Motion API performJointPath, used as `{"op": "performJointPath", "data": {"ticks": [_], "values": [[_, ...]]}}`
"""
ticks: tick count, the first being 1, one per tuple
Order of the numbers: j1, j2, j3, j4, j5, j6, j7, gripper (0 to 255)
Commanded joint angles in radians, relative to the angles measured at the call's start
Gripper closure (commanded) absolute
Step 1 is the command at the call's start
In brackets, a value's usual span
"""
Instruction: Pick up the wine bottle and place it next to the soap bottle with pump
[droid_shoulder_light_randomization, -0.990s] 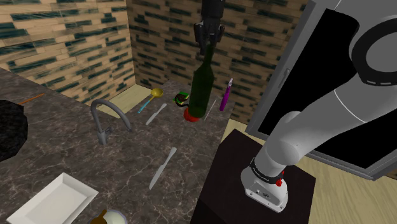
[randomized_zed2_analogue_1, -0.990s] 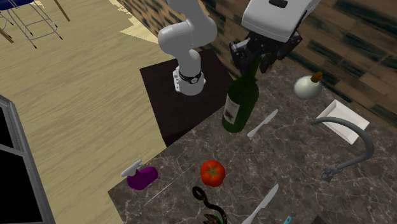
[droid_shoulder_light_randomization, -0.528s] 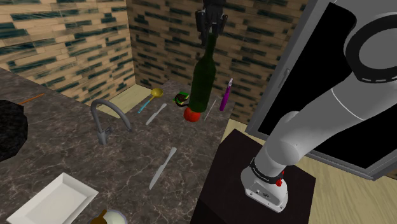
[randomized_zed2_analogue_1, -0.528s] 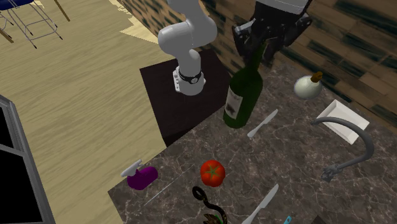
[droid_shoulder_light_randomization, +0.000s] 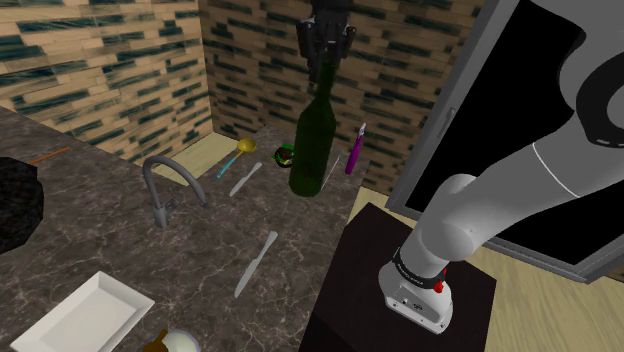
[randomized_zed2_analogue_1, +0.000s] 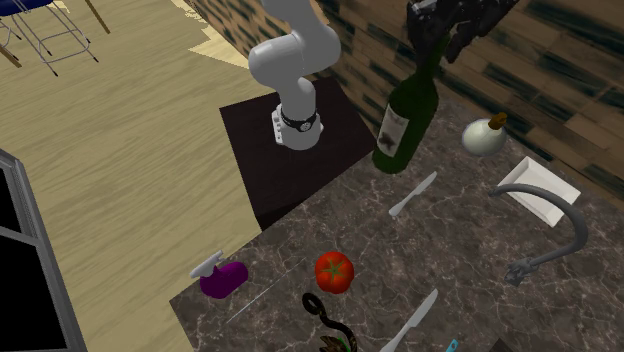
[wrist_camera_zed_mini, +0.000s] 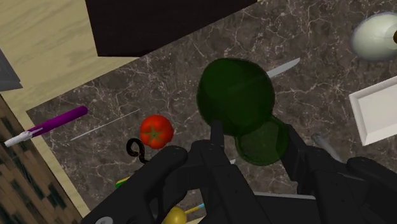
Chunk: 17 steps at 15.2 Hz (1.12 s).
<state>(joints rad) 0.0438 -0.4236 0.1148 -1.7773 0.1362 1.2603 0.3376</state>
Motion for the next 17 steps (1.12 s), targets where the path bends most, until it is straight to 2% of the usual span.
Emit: {"op": "performJointPath", "data": {"ticks": [1, 9, 17], "values": [[0.015, -0.021, 0.037, -0.016, 0.024, 0.002, 0.055, 255], [0.068, -0.059, 0.181, -0.031, 0.113, 0.013, 0.255, 255], [0.110, -0.028, 0.345, 0.024, 0.186, 0.040, 0.467, 255]]}}
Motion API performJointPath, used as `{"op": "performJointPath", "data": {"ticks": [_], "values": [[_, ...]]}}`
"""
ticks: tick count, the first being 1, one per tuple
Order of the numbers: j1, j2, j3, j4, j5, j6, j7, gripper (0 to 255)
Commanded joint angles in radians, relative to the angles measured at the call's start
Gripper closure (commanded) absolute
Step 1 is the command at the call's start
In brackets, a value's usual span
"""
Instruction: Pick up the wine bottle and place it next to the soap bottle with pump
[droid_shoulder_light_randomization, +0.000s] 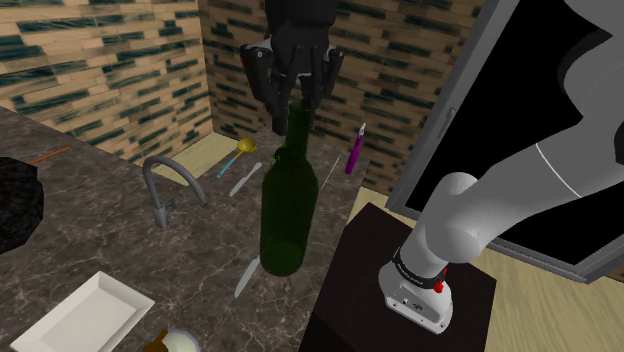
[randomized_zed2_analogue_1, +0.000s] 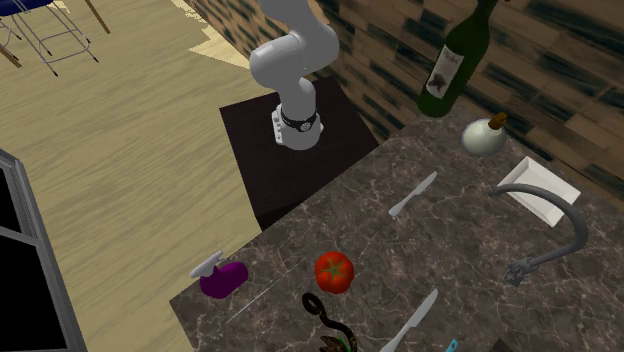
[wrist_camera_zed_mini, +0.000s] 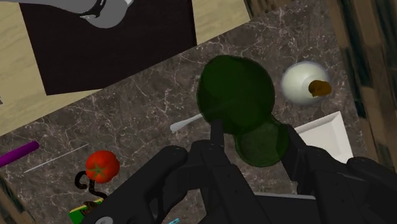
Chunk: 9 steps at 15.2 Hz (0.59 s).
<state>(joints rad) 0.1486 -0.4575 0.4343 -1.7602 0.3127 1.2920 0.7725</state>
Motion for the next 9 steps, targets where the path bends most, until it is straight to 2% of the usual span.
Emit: {"op": "performJointPath", "data": {"ticks": [1, 9], "values": [[0.010, 0.016, 0.048, 0.018, 0.015, 0.013, 0.060, 255], [0.034, 0.145, 0.255, 0.155, 0.018, 0.059, 0.302, 255]]}}
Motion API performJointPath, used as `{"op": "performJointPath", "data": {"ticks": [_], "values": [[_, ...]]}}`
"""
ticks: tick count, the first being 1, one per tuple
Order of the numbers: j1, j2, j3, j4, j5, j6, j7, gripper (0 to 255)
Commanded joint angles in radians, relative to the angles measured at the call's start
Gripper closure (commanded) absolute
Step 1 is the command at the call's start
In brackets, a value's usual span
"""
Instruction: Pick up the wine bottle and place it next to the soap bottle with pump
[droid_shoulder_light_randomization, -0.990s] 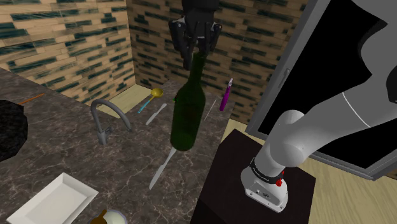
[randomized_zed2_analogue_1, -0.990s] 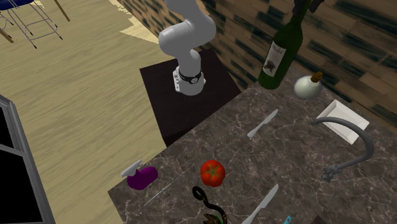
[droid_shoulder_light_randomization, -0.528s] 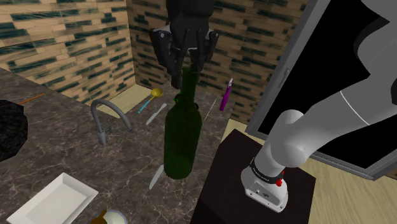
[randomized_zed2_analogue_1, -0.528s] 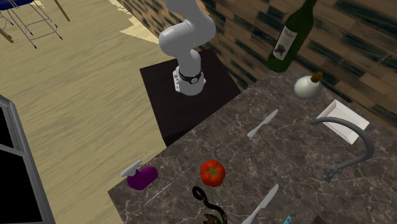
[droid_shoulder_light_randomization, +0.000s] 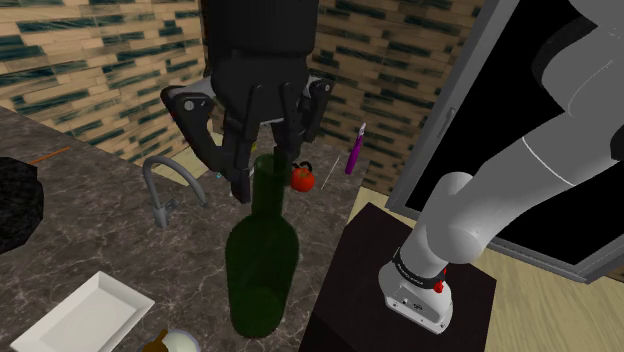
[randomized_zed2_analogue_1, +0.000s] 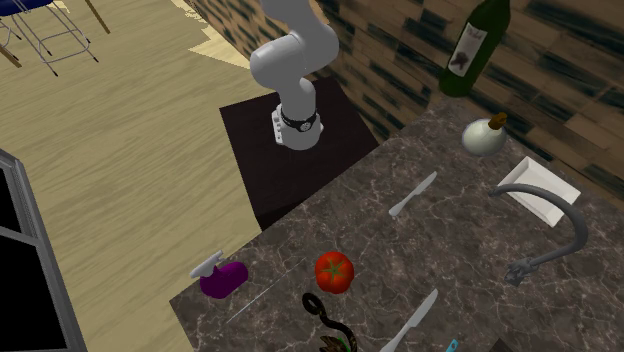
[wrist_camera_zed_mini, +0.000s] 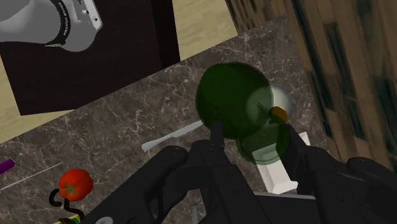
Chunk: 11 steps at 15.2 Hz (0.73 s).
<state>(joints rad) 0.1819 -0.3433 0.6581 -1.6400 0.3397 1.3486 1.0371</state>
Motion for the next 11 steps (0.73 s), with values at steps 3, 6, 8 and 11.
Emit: {"op": "performJointPath", "data": {"ticks": [3, 6, 8, 11], "values": [[0.006, 0.074, 0.092, 0.060, -0.024, 0.029, 0.100, 255], [0.010, 0.049, 0.084, -0.001, -0.011, 0.067, 0.082, 255], [0.013, 0.034, 0.081, -0.040, -0.003, 0.093, 0.072, 255], [0.018, 0.015, 0.077, -0.096, 0.007, 0.131, 0.057, 255]]}}
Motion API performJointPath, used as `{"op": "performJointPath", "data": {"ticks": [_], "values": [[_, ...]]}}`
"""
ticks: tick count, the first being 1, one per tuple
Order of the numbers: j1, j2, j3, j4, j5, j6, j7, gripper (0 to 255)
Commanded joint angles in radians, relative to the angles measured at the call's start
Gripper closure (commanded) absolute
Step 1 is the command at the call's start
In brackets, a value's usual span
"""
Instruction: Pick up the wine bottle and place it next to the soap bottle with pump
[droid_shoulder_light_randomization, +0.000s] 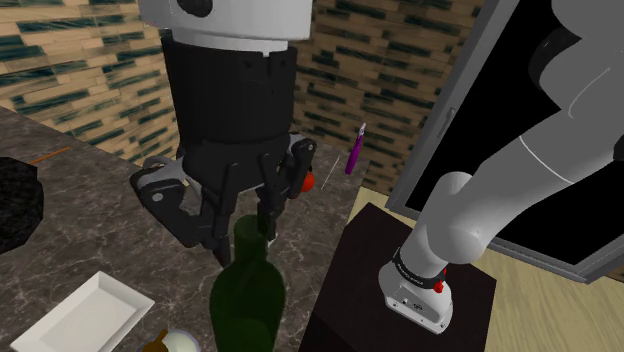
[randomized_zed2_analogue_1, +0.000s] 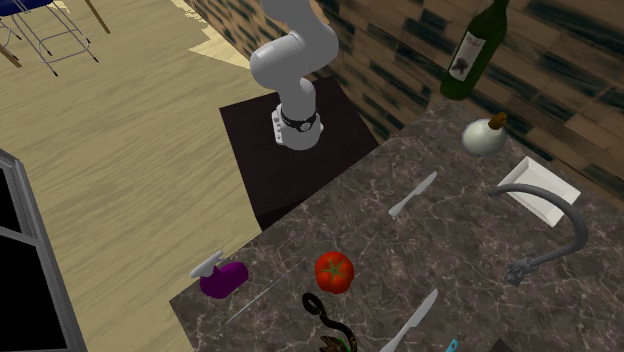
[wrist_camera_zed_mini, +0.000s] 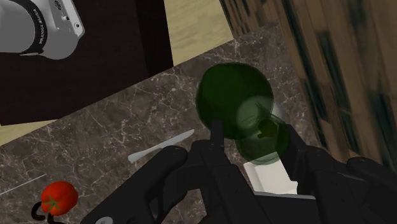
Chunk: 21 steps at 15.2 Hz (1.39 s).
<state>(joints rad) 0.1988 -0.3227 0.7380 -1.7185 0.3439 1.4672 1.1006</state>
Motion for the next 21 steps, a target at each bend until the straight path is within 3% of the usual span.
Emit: {"op": "performJointPath", "data": {"ticks": [1, 21], "values": [[0.002, -0.011, -0.003, -0.035, 0.006, 0.025, -0.011, 255], [0.025, -0.065, 0.023, -0.339, 0.054, 0.278, -0.073, 255]]}}
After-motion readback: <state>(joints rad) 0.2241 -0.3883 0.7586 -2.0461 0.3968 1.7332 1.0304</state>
